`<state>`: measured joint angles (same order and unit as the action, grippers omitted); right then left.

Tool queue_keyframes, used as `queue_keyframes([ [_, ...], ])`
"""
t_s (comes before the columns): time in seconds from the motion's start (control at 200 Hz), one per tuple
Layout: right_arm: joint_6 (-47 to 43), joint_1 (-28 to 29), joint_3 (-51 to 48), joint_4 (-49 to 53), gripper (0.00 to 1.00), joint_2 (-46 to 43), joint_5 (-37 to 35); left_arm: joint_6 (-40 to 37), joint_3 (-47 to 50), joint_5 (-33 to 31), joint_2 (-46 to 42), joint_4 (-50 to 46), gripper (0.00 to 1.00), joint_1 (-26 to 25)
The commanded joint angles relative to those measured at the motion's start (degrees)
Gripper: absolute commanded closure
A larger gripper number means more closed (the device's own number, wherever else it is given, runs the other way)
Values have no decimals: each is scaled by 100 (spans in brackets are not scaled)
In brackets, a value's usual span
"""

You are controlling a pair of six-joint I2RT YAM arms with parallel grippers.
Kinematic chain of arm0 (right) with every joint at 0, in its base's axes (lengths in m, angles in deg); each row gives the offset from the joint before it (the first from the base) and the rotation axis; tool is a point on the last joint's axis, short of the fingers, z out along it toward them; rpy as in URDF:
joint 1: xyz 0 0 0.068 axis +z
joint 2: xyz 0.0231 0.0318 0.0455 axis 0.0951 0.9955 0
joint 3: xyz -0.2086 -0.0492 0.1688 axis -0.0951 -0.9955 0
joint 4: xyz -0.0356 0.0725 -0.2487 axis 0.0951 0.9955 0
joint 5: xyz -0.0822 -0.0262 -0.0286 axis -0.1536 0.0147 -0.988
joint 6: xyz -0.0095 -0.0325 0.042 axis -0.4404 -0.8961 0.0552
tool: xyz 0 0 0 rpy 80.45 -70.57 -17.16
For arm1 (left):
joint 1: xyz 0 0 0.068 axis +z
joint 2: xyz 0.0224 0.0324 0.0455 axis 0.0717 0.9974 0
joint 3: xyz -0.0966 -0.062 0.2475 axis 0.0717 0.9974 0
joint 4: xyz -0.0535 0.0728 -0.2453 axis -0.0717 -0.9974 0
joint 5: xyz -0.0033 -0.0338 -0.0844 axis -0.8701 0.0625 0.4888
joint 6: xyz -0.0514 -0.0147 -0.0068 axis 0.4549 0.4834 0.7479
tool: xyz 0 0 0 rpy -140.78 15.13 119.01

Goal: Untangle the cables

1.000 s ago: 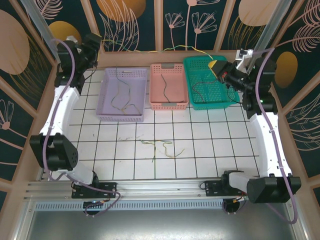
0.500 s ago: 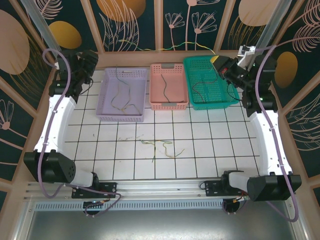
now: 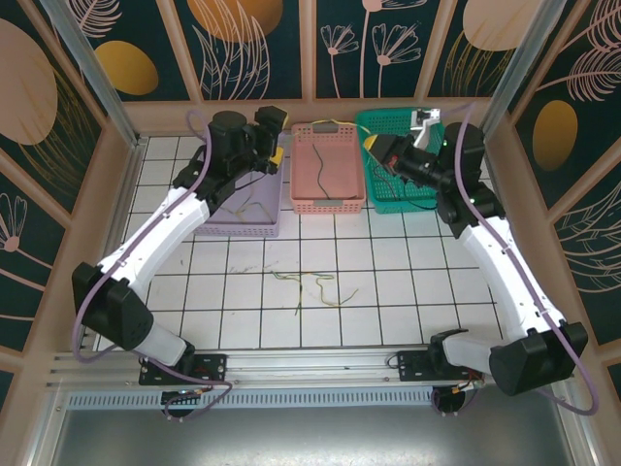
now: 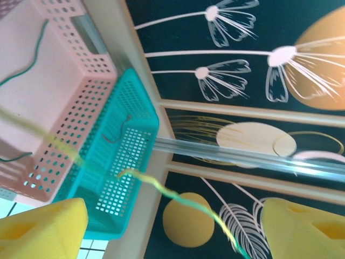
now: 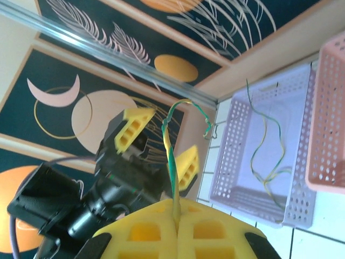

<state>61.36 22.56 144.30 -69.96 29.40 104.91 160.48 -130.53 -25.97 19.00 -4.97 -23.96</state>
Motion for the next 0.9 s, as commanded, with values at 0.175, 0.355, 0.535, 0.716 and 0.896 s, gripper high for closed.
queue_keyframes([
  [0.175, 197, 429, -300, -253, 100, -460, -219, 14, 738, -553, -166, 53, 52, 4],
  [0.355, -873, 401, 64, 954, 100, -394, -494, -1044, 398, -878, -156, -592, 100, 18],
  [0.535, -2413, 243, 698, 1806, 100, 259, -627, -2502, 400, -6, -9, -1424, 100, 7],
  [0.716, -4107, 311, 1421, 2535, 100, 1328, -1023, -4011, 636, -22, -66, -2736, 100, -14],
  [0.896, -5343, 402, 2121, 2754, 100, 2464, -1151, -5150, 1038, 490, -139, -3500, 100, -14],
])
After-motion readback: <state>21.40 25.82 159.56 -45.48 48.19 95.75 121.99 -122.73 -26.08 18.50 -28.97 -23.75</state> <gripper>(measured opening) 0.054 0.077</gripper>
